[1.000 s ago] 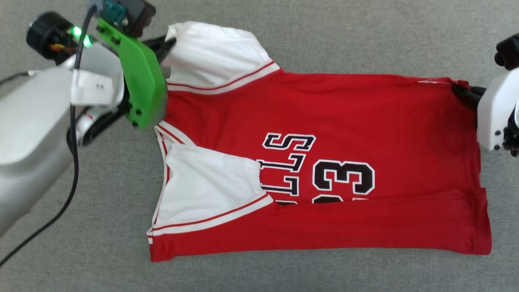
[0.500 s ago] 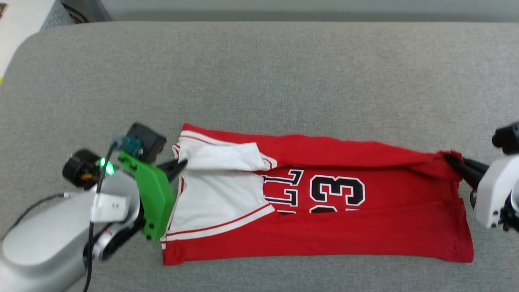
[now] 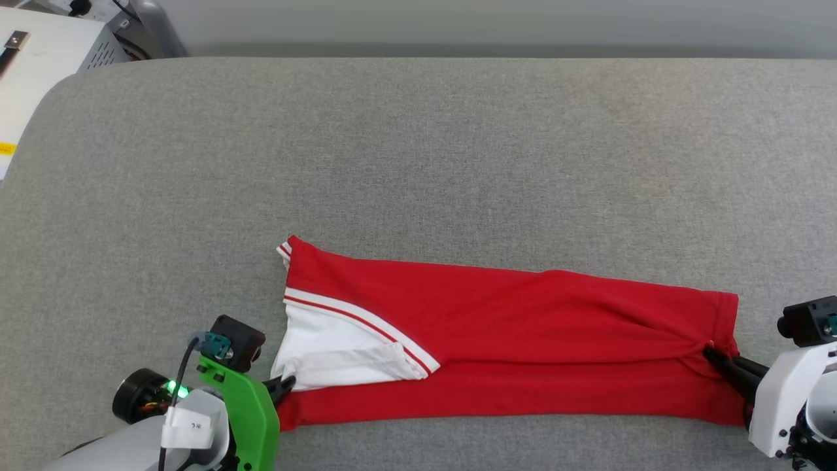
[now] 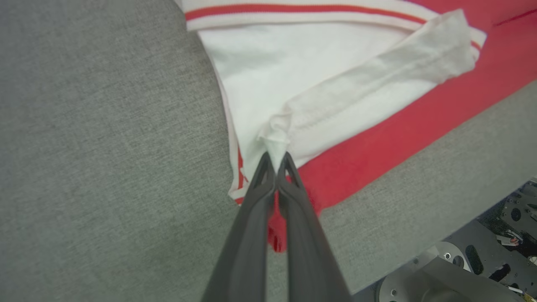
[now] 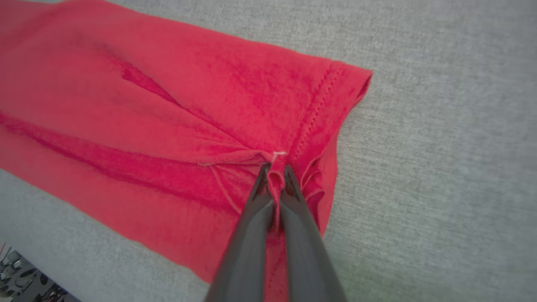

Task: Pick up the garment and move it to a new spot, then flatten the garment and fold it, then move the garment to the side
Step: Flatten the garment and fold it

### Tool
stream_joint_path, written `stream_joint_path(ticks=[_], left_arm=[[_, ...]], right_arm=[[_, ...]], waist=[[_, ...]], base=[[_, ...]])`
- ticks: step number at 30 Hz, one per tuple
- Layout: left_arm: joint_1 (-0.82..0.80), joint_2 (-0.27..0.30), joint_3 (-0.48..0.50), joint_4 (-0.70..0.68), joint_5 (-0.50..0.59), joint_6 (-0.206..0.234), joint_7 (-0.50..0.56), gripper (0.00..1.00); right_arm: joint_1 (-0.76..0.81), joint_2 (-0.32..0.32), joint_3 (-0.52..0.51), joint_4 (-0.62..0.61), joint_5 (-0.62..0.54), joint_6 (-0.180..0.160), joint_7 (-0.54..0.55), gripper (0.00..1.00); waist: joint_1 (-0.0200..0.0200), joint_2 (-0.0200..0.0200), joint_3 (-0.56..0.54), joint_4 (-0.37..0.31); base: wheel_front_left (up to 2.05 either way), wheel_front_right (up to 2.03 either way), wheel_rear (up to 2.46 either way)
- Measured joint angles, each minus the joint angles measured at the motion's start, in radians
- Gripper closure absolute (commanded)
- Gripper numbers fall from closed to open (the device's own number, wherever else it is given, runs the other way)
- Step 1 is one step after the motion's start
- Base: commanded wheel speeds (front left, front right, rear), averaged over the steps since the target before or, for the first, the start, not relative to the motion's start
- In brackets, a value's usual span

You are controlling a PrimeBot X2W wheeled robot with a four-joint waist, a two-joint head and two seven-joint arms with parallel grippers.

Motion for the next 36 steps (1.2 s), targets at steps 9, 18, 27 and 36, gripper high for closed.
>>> stream_joint_path(ticks=[9,18,27,36], left_arm=[[0.024,-0.052,0.03,0.101,0.019,0.026,-0.144,0.0],[0.074,-0.023,0.143,0.026,0.089,0.214,-0.363,0.0],[0.162,-0.088,0.367,-0.046,0.285,0.371,-0.387,0.0],[0.314,-0.237,0.586,-0.067,0.507,0.378,-0.387,0.0]], right_arm=[[0.01,0.03,-0.041,-0.015,0.028,0.001,0.012,0.0],[0.069,-0.053,-0.229,-0.198,0.171,0.0,0.021,0.0],[0.101,-0.1,-0.344,-0.115,0.273,0.0,0.199,0.0],[0.064,0.001,-0.295,0.033,0.256,0.0,0.308,0.0]], waist=[[0.0,0.0,-0.017,-0.004],[0.0,0.0,-0.069,-0.001],[0.0,0.0001,-0.05,0.028],[0.0,0.0,-0.015,0.061]], base=[[0.0,0.0,0.0],[0.0,0.0,0.0],[0.0,0.0,0.0],[0.0,0.0,0.0]])
